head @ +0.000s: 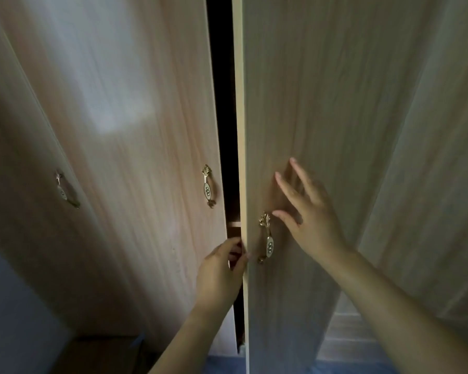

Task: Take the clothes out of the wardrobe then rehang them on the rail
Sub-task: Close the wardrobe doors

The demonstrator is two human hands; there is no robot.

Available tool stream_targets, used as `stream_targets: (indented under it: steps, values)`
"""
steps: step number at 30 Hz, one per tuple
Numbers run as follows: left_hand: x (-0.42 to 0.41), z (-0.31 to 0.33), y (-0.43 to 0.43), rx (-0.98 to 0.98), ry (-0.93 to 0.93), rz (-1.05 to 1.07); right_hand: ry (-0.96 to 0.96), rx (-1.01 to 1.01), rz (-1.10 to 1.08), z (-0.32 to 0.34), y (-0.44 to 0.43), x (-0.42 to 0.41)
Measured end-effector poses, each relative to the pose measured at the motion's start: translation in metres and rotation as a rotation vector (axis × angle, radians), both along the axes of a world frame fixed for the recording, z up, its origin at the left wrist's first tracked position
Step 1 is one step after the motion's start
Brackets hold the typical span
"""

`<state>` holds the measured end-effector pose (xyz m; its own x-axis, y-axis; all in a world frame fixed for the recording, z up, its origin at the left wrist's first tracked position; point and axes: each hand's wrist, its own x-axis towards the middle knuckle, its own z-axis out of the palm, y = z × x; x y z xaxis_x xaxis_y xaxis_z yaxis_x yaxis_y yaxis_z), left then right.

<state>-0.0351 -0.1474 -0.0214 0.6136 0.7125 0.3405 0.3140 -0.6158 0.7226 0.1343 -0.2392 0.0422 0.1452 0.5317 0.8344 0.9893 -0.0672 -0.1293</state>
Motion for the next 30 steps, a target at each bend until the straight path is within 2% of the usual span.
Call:
stream_targets:
  steps: [8, 14, 25, 30]
  values:
    - [0.030, 0.003, 0.083, 0.054, -0.010, 0.056, -0.139, 0.049, -0.163, -0.008, 0.073, 0.029]
    - [0.056, -0.004, 0.117, 0.105, -0.041, 0.182, -0.211, 0.083, -0.247, -0.016, 0.112, 0.056]
    - [0.104, -0.004, 0.139, 0.005, -0.139, 0.549, -0.299, 0.134, -0.197, -0.025, 0.157, 0.101]
    - [0.115, -0.008, 0.140, -0.012, -0.137, 0.633, -0.295, 0.144, -0.182, -0.027, 0.165, 0.106]
